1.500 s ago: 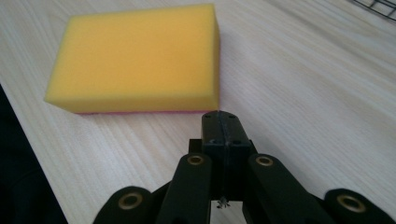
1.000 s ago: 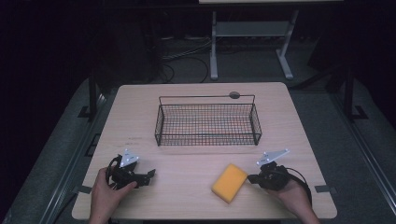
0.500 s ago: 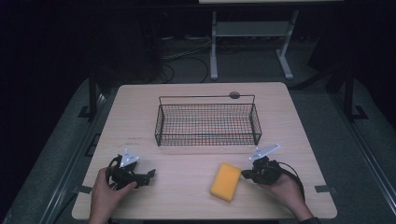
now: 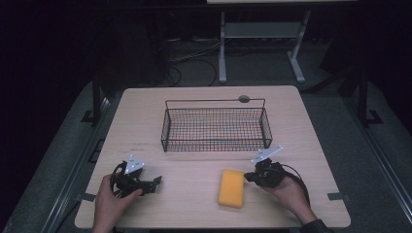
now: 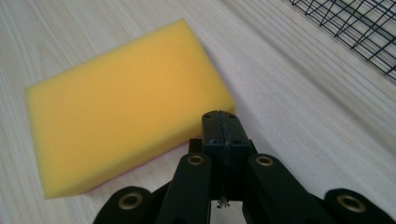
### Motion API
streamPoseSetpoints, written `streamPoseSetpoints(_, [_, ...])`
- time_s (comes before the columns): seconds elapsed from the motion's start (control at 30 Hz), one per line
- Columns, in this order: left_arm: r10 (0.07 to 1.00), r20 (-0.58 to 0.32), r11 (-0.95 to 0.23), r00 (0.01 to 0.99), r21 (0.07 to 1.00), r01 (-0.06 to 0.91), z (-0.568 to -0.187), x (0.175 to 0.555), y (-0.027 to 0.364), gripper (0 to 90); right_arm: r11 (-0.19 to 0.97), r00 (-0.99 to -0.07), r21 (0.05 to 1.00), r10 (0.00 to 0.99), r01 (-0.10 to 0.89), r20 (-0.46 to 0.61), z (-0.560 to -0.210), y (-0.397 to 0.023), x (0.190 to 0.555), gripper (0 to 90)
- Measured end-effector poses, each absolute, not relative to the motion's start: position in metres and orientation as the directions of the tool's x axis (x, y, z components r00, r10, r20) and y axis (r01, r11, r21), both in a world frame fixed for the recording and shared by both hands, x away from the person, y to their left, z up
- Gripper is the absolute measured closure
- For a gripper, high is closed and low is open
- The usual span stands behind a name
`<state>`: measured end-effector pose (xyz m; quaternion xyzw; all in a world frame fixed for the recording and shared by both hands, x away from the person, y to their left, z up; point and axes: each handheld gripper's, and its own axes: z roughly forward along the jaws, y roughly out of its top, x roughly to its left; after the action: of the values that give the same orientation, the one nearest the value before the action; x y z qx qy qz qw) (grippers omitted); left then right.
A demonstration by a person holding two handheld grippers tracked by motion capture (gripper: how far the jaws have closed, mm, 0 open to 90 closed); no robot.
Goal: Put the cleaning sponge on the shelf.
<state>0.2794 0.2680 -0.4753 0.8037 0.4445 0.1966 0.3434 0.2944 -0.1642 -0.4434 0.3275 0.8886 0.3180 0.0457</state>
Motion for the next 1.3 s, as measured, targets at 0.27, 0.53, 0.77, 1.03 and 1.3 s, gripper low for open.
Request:
streamPoseSetpoints(0.27, [0.85,0.01,-0.369,0.527,0.726,0.58,-0.475,0.279,0.268,12.7,0.584,-0.782,0.594,0.61,0.553,0.128,-0.442,-0.159,0.299,89.8])
streamPoseSetpoints(0.53, [0.849,0.011,-0.37,0.528,0.725,0.581,-0.475,0.279,0.268,12.7,0.591,-0.786,0.588,0.605,0.553,0.131,-0.441,-0.15,0.304,89.8])
streamPoseSetpoints(0.77, [0.849,0.011,-0.37,0.528,0.725,0.581,-0.475,0.279,0.268,12.7,0.597,-0.794,0.589,0.592,0.545,0.135,-0.442,-0.14,0.309,89.9])
streamPoseSetpoints(1.03, [0.849,0.011,-0.37,0.528,0.725,0.581,-0.475,0.279,0.268,12.7,0.607,-0.804,0.589,0.58,0.534,0.132,-0.442,-0.13,0.314,89.9])
streamPoseSetpoints(1.3, [0.849,0.01,-0.37,0.528,0.725,0.581,-0.475,0.279,0.268,12.7,0.616,-0.811,0.586,0.57,0.527,0.13,-0.441,-0.117,0.322,89.8])
